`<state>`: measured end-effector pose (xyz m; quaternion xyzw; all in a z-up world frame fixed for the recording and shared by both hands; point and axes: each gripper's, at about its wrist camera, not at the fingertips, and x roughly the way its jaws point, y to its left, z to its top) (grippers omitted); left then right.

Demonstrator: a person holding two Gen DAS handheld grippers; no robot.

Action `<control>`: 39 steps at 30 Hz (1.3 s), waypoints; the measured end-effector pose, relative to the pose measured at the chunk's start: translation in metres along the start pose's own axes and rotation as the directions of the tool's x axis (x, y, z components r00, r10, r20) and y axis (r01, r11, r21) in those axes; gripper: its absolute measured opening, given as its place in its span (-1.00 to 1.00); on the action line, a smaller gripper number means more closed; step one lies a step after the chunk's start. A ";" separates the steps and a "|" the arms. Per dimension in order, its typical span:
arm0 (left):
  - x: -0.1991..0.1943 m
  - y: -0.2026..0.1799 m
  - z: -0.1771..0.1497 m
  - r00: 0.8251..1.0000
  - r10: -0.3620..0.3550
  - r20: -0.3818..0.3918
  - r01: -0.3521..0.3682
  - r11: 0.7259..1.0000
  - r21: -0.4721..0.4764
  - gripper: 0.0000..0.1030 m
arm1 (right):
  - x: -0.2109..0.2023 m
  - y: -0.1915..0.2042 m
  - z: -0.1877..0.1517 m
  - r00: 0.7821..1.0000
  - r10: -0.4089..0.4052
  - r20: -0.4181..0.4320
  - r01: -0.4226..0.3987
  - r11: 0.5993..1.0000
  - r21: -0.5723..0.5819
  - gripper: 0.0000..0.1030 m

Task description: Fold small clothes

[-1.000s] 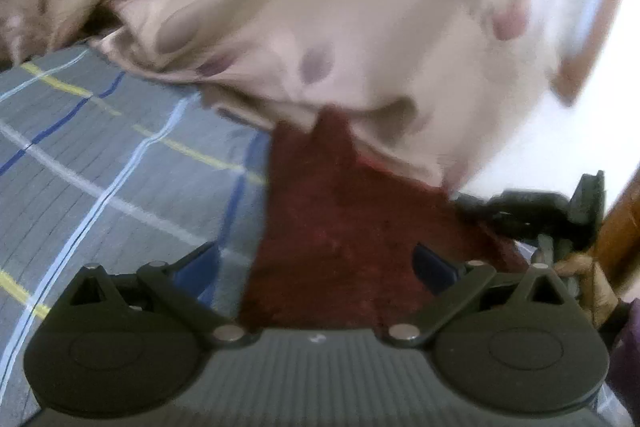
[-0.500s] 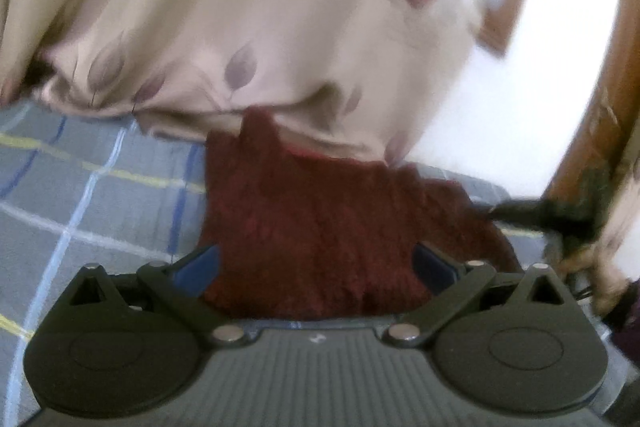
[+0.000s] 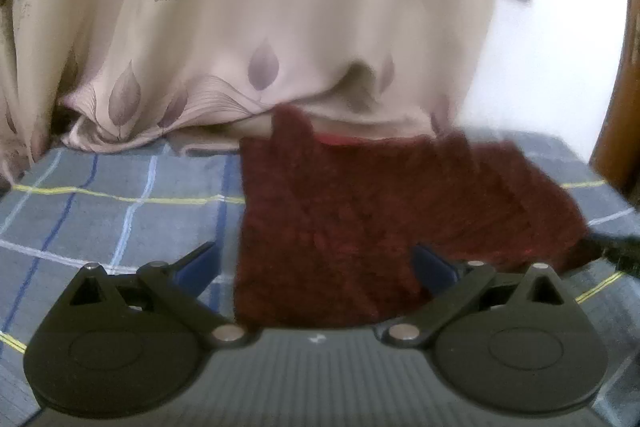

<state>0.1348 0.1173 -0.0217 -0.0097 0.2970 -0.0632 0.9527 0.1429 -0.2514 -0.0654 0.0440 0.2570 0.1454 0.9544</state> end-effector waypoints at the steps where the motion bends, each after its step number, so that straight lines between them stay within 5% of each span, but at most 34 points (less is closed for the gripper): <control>1: 0.002 -0.003 0.000 1.000 0.007 -0.004 -0.007 1.000 0.016 1.00 | 0.001 0.000 0.000 1.000 -0.017 0.006 0.017 1.000 0.002 -0.42; 6: 0.010 -0.013 0.002 1.000 0.030 -0.009 -0.029 0.995 0.091 1.00 | 0.023 -0.006 -0.004 0.994 -0.108 0.014 0.109 0.994 -0.018 -0.42; 20: 0.045 -0.009 0.014 0.998 0.053 -0.041 -0.048 0.992 0.116 1.00 | 0.041 -0.008 -0.009 0.992 -0.107 -0.062 0.107 0.994 -0.004 -0.34; 26: 0.063 0.031 0.024 0.991 -0.131 -0.041 0.133 0.990 0.055 1.00 | 0.040 -0.014 -0.009 0.995 -0.076 -0.061 0.078 0.996 0.032 -0.24; 29: 0.085 0.066 0.026 0.954 -0.289 -0.084 0.284 0.957 -0.063 1.00 | 0.040 -0.018 -0.009 0.997 -0.051 -0.060 0.054 0.997 0.059 0.03; 33: 0.117 0.101 0.025 0.916 -0.389 -0.102 0.365 0.910 -0.197 1.00 | 0.043 -0.006 -0.009 0.997 0.004 -0.078 -0.005 1.000 -0.012 0.94; 39: 0.160 0.113 0.022 0.777 -0.615 -0.134 0.566 0.775 -0.280 0.99 | 0.047 0.008 -0.010 0.995 -0.027 -0.095 0.020 0.996 -0.084 1.00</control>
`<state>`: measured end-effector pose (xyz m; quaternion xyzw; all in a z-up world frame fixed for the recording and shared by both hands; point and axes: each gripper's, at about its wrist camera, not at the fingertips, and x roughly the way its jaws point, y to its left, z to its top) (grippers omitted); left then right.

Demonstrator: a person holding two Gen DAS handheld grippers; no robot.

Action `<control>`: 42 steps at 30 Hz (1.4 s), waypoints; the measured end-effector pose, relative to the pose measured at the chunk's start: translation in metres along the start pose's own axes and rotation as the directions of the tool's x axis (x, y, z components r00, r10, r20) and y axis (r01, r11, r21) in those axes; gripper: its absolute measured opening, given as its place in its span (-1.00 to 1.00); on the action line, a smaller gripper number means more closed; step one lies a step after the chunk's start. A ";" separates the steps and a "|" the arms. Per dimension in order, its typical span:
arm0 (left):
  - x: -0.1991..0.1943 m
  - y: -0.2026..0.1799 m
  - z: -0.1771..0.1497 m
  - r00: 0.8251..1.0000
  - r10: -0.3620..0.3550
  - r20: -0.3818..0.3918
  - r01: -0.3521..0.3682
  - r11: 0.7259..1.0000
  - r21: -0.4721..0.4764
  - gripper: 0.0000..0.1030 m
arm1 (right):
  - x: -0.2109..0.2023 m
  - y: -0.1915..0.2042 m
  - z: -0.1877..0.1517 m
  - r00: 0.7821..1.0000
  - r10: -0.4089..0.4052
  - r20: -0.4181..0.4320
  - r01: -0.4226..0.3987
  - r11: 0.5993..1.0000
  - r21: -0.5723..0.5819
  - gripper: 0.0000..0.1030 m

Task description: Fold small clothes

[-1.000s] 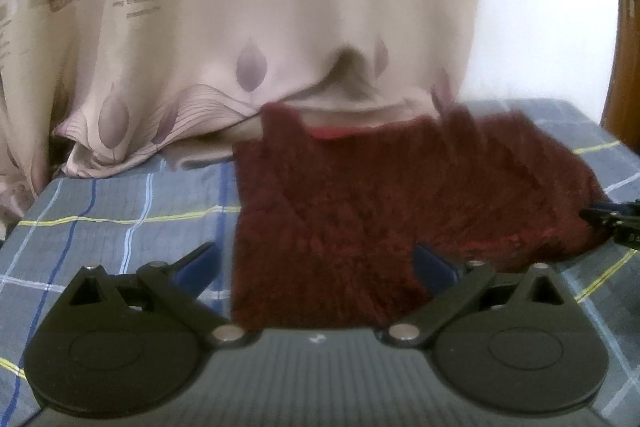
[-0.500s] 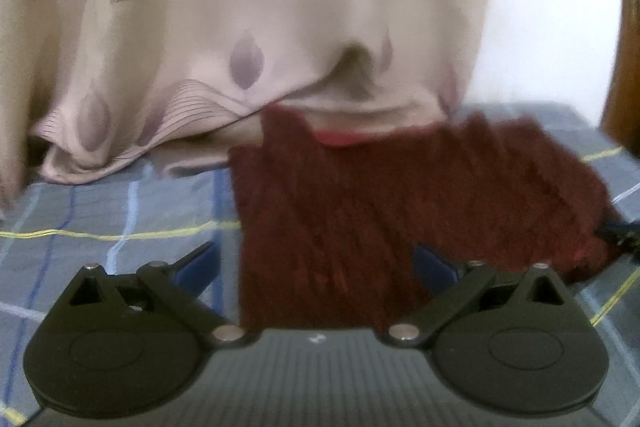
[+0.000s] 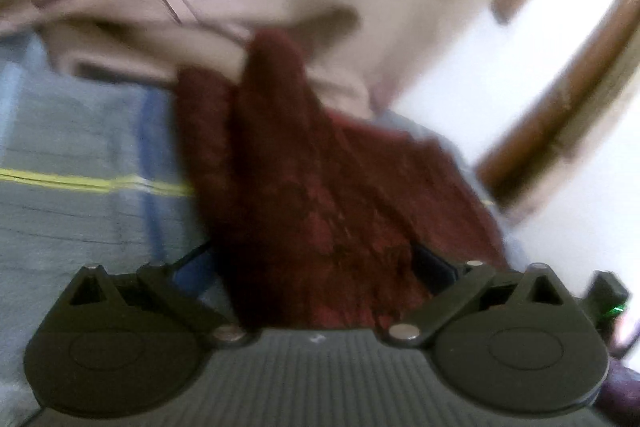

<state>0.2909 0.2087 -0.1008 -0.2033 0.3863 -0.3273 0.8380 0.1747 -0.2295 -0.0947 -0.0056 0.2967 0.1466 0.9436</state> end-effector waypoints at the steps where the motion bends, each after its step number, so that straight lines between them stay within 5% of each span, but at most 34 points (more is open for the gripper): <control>1: 0.004 0.002 0.003 1.000 -0.021 0.000 0.021 1.000 0.013 0.99 | -0.001 -0.003 0.000 1.000 0.015 0.008 -0.015 1.000 0.019 1.00; 6: 0.029 0.008 0.019 0.991 -0.129 -0.042 0.130 0.991 0.023 1.00 | -0.006 -0.014 -0.001 0.997 0.061 0.044 -0.064 0.995 0.073 1.00; 9: 0.039 0.000 0.021 0.992 -0.118 -0.043 0.120 0.991 0.056 0.98 | -0.007 -0.017 -0.002 0.996 0.073 0.052 -0.078 0.993 0.090 1.00; 14: 0.038 -0.011 0.016 0.998 -0.059 -0.028 0.060 0.996 0.070 0.21 | -0.010 -0.021 -0.003 0.994 0.088 0.066 -0.095 0.989 0.116 1.00; 19: 0.028 -0.028 0.011 1.000 -0.026 0.010 0.025 0.996 0.086 -0.05 | -0.011 -0.025 -0.004 0.992 0.097 0.084 -0.108 0.984 0.144 1.00; 28: 0.014 -0.062 0.017 0.998 0.040 0.058 -0.040 0.999 -0.005 -0.14 | -0.020 -0.037 -0.008 0.981 0.123 0.150 -0.154 0.964 0.215 1.00; 34: 0.009 -0.090 0.028 0.998 0.055 0.012 -0.054 0.995 -0.081 -0.14 | -0.031 -0.053 -0.013 0.964 0.150 0.221 -0.217 0.923 0.318 1.00; 38: 0.008 -0.115 0.035 0.995 0.100 -0.012 -0.101 0.992 -0.076 -0.14 | -0.034 -0.047 0.003 0.938 0.241 0.249 -0.314 0.895 0.317 0.93; 40: 0.007 -0.126 0.038 0.994 0.106 -0.015 -0.107 0.991 -0.082 -0.15 | -0.030 -0.040 0.018 0.921 0.296 0.253 -0.367 0.877 0.309 0.63; 42: 0.007 -0.138 0.040 0.994 0.107 -0.020 -0.109 0.991 -0.074 -0.15 | -0.022 -0.032 0.034 0.908 0.343 0.241 -0.407 0.859 0.311 -0.40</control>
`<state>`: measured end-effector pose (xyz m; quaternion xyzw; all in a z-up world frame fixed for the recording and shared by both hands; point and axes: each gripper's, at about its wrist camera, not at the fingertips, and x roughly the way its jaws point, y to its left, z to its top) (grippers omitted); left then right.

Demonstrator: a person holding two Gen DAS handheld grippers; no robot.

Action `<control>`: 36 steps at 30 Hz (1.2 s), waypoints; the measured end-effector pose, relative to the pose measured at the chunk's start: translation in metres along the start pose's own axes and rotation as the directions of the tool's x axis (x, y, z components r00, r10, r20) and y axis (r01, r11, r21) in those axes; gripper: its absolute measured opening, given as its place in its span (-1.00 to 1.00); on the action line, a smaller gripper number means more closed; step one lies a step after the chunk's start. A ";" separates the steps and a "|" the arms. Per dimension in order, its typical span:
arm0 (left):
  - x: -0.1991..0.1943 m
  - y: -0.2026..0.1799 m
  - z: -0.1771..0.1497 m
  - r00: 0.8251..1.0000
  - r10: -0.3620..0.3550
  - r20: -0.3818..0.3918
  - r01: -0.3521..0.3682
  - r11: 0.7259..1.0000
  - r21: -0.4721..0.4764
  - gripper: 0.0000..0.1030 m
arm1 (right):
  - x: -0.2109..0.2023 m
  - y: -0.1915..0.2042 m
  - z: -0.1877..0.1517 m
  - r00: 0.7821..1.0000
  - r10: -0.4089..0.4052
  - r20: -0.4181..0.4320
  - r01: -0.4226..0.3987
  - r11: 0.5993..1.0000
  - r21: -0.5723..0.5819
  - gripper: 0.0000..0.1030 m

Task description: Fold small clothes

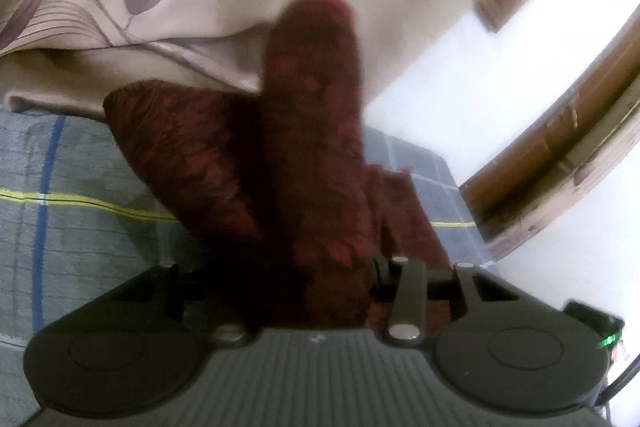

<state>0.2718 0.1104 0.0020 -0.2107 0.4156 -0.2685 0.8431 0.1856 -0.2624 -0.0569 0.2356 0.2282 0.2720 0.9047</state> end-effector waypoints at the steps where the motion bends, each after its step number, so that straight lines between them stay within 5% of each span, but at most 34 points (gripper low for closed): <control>1: 0.000 -0.005 0.000 1.000 0.004 -0.003 -0.004 1.000 0.008 -0.15 | 0.010 0.005 0.006 1.000 0.005 -0.023 -0.005 1.000 -0.002 -0.62; 2: 0.000 -0.010 0.000 1.000 0.009 -0.007 -0.009 1.000 0.014 -0.15 | 0.021 0.009 0.011 0.999 0.011 -0.045 -0.011 1.000 0.003 -0.79; 11: 0.006 -0.038 -0.004 0.999 0.003 -0.033 -0.004 0.999 -0.032 -0.15 | 0.138 0.001 0.040 0.974 0.027 -0.226 0.011 0.986 0.166 -0.79; 17: 0.033 -0.050 -0.007 0.995 -0.094 -0.041 0.087 0.987 -0.136 -0.15 | 0.174 -0.021 0.048 0.965 0.176 -0.197 -0.097 0.929 0.357 -0.79; 25: 0.092 -0.082 -0.020 0.982 -0.173 -0.075 0.161 0.975 -0.153 -0.13 | 0.088 -0.093 0.058 0.979 0.200 -0.040 -0.148 0.831 0.535 -0.74; 28: 0.109 -0.087 -0.023 0.975 -0.205 -0.084 0.188 0.967 -0.174 0.15 | 0.049 -0.106 0.043 0.981 0.192 -0.002 -0.156 0.803 0.575 -0.42; 30: 0.115 -0.091 -0.024 0.971 -0.225 -0.082 0.210 0.965 -0.156 0.48 | 0.030 -0.112 0.034 0.980 0.196 0.018 -0.166 0.777 0.607 -0.06; 32: 0.115 -0.096 -0.027 0.963 -0.260 -0.066 0.249 0.958 -0.141 0.88 | 0.020 -0.116 0.029 0.981 0.194 0.032 -0.171 0.761 0.626 0.07; 36: 0.111 -0.098 -0.029 0.946 -0.322 -0.027 0.317 0.940 -0.127 0.96 | 0.001 -0.125 0.022 0.985 0.164 0.046 -0.153 0.736 0.659 0.11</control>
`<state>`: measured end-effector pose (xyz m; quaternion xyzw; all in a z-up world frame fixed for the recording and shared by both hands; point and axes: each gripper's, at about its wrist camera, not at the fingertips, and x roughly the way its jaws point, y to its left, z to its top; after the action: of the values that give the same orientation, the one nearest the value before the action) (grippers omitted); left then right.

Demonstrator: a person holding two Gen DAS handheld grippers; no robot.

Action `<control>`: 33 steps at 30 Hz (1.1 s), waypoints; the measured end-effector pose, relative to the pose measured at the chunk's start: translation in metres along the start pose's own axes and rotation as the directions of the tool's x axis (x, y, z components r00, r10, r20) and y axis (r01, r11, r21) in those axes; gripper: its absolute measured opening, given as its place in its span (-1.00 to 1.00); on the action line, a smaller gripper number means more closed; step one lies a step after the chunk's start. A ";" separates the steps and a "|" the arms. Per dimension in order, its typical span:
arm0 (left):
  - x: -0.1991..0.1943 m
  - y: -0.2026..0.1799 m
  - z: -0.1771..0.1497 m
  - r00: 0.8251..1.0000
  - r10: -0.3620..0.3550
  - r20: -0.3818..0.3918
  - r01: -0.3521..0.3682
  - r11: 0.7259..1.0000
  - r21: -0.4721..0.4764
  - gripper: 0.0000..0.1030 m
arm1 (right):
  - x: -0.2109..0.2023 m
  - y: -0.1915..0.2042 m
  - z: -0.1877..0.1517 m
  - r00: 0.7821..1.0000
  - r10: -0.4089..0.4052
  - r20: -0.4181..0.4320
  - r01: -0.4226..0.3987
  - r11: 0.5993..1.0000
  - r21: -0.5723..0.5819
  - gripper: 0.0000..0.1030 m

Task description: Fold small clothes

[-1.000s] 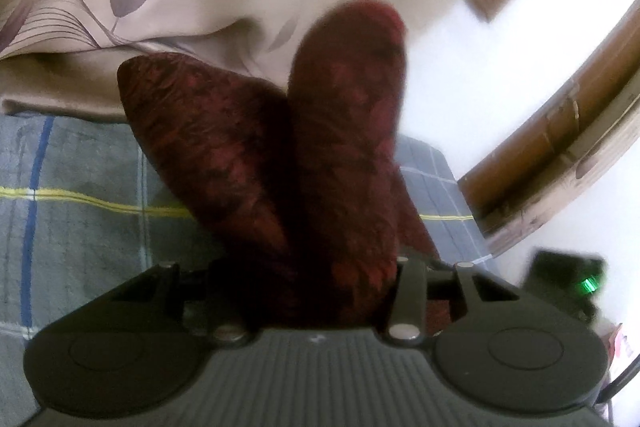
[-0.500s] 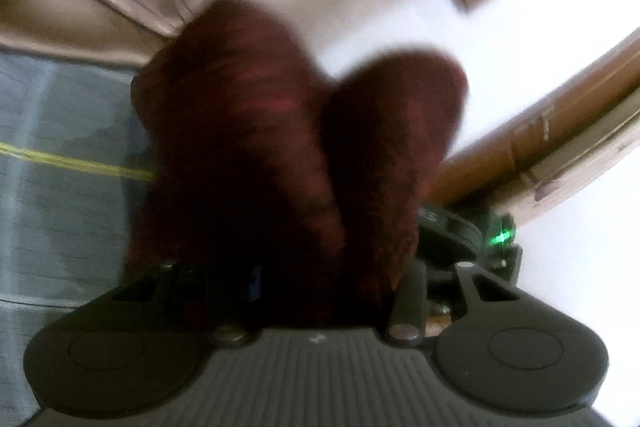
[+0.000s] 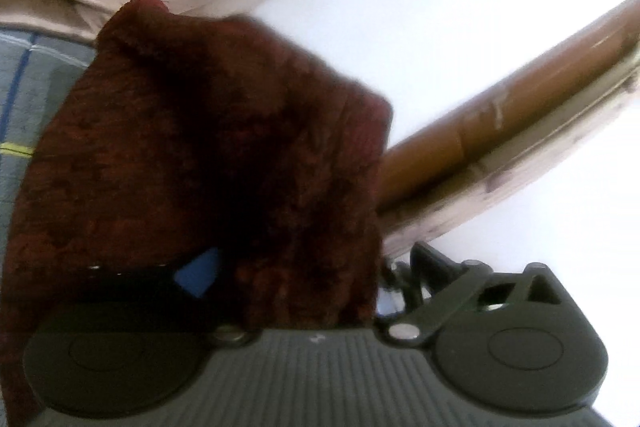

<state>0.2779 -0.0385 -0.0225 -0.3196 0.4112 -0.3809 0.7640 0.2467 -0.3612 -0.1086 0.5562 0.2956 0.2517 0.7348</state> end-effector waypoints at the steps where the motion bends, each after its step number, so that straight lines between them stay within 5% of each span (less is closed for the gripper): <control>1: -0.002 0.002 -0.001 1.000 -0.015 0.012 0.015 1.000 0.010 0.96 | -0.003 -0.002 0.002 1.000 -0.004 0.004 0.004 1.000 0.010 0.11; 4: -0.010 0.016 -0.009 0.995 -0.062 0.080 0.063 0.998 -0.013 0.96 | -0.013 -0.004 0.002 1.000 0.002 0.018 -0.002 0.999 0.050 0.21; 7: -0.012 0.035 -0.023 0.982 -0.132 0.138 0.145 0.986 -0.084 0.97 | -0.026 0.003 0.000 0.999 0.008 0.043 -0.011 0.998 0.055 0.52; 11: -0.005 0.035 -0.038 0.956 -0.214 0.203 0.229 0.972 -0.055 0.97 | -0.033 0.028 0.000 0.999 -0.015 0.047 0.015 1.000 0.004 0.88; 19: -0.020 0.029 -0.059 0.932 -0.221 0.288 0.242 0.969 -0.039 0.97 | -0.030 0.047 0.015 0.981 -0.190 0.040 0.192 0.979 -0.063 0.87; 25: -0.031 0.015 -0.073 0.957 -0.140 0.252 0.129 0.990 0.059 0.97 | -0.018 0.044 0.011 0.969 -0.246 0.000 0.245 0.967 -0.073 0.87; 33: -0.037 0.008 -0.107 0.973 -0.140 0.183 0.113 0.982 0.150 0.97 | 0.027 0.076 0.011 0.960 -0.271 -0.071 0.257 0.952 -0.165 0.91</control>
<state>0.1733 -0.0221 -0.0639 -0.3269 0.2863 -0.4239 0.7947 0.2700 -0.3301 -0.0373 0.4410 0.3806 0.1989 0.7881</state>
